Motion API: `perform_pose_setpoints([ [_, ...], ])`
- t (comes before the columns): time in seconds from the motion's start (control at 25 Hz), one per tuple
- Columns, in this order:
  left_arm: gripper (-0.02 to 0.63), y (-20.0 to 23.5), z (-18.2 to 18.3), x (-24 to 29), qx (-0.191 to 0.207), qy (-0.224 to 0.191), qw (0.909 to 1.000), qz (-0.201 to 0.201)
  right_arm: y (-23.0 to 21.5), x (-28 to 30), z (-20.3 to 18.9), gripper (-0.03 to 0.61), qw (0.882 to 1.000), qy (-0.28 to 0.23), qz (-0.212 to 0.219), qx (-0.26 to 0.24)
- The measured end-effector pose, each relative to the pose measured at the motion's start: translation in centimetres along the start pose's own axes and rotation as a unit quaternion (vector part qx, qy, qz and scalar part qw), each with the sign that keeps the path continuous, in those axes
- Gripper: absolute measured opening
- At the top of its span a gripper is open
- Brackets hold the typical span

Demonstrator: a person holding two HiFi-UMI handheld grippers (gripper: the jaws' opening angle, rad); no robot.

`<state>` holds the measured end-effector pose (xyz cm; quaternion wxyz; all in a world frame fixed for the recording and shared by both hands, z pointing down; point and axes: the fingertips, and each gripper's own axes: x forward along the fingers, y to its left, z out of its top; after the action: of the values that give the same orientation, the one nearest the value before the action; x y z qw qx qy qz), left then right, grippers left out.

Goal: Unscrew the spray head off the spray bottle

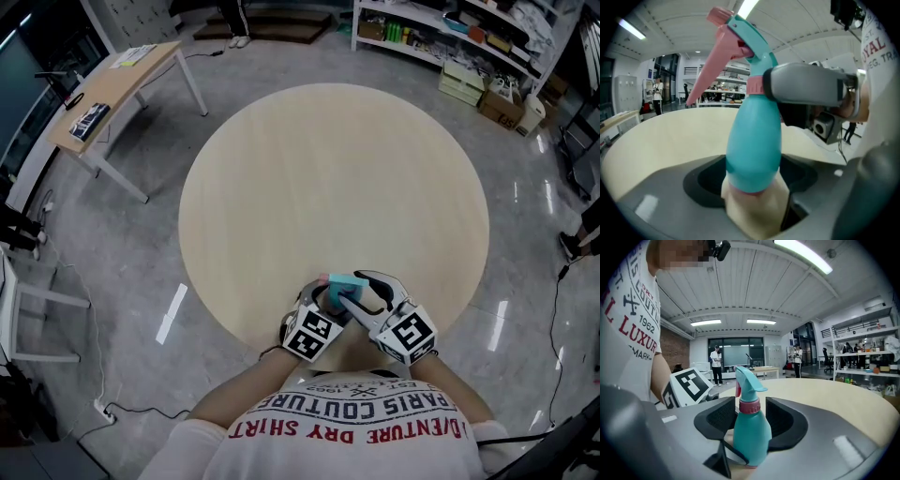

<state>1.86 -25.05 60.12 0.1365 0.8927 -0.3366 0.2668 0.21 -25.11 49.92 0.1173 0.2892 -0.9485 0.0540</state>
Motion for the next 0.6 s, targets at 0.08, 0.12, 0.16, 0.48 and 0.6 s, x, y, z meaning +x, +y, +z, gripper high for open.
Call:
perform_pose_setpoints([
  [0.08,0.353,0.0,0.1,0.2,-0.018,-0.002,0.9995,0.026,-0.3,0.2,-0.4,0.181,1.0,0.009,-0.016,-0.002],
  [0.12,0.353,0.1,0.1,0.2,-0.024,-0.004,0.9991,0.036,-0.3,0.3,-0.5,0.163,1.0,0.01,-0.021,-0.005],
  [0.16,0.353,0.2,0.2,0.2,-0.029,-0.005,0.9986,0.043,-0.3,0.3,-0.4,0.158,1.0,0.008,-0.023,-0.006],
  [0.48,0.353,-1.3,-0.9,-0.5,0.043,-0.016,0.9972,-0.06,1.4,-0.7,-0.7,0.135,0.996,0.028,0.084,-0.028],
  [0.6,0.353,-2.3,-1.5,-1.2,0.106,-0.002,0.9817,-0.158,2.6,-1.3,-0.8,0.133,0.982,0.046,0.174,-0.053],
])
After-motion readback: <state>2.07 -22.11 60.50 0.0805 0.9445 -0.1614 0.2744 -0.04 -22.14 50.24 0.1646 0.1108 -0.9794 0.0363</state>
